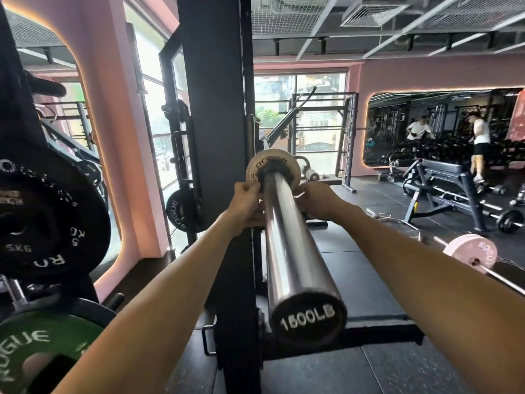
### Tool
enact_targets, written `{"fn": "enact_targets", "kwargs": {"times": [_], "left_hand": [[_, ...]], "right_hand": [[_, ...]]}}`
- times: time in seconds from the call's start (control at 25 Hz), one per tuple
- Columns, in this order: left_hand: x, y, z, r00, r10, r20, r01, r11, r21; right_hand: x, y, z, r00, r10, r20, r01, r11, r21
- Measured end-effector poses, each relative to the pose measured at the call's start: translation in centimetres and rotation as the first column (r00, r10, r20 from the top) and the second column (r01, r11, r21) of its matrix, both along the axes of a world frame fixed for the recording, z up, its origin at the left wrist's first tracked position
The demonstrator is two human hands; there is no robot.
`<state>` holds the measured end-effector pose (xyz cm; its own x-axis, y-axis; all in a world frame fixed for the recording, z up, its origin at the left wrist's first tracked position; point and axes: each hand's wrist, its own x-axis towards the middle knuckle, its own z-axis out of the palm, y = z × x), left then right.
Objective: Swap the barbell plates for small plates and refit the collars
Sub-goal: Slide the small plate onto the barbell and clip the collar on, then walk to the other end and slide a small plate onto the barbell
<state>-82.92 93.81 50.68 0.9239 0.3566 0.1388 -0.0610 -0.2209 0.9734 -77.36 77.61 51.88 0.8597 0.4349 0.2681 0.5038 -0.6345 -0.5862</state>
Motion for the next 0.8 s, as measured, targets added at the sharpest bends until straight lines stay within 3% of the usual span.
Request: {"fn": "enact_targets", "kwargs": {"times": [0.12,0.2,0.28,0.36,0.52,0.72,0.8], "left_hand": [[-3.7,0.3,-3.9,0.992,-0.045,-0.116,0.049,0.998,0.037],[-7.4,-0.2,-7.5,0.974,-0.016,-0.225,0.060,0.980,0.188],[-10.7,-0.3,-11.7,0.930,0.077,-0.359,0.100,0.889,0.448],[-14.2,-0.9,-15.8,0.886,0.086,-0.456,0.182,0.840,0.511],[-22.3,-4.2,-25.1,0.778,0.011,-0.628,0.389,0.776,0.496],[-32.8,-10.3,-35.9,0.556,-0.080,-0.827,0.643,0.672,0.368],[-36.4,-12.7,-40.1,0.457,-0.114,-0.882,0.732,0.611,0.301]], "right_hand": [[-4.0,-1.0,-3.0,0.986,-0.037,-0.160,0.038,0.999,0.003],[-6.8,-2.2,-6.4,0.972,-0.053,-0.228,0.046,0.998,-0.039],[-9.2,-3.3,-10.5,0.974,-0.076,-0.214,0.038,0.983,-0.178],[-12.5,-4.5,-14.9,0.969,-0.098,-0.228,0.038,0.967,-0.251],[-21.1,-8.1,-25.4,0.908,-0.148,-0.392,0.019,0.949,-0.314],[-33.6,-14.3,-37.8,0.769,-0.239,-0.592,0.006,0.930,-0.367],[-38.5,-17.4,-42.0,0.671,-0.294,-0.681,0.034,0.929,-0.367]]}}
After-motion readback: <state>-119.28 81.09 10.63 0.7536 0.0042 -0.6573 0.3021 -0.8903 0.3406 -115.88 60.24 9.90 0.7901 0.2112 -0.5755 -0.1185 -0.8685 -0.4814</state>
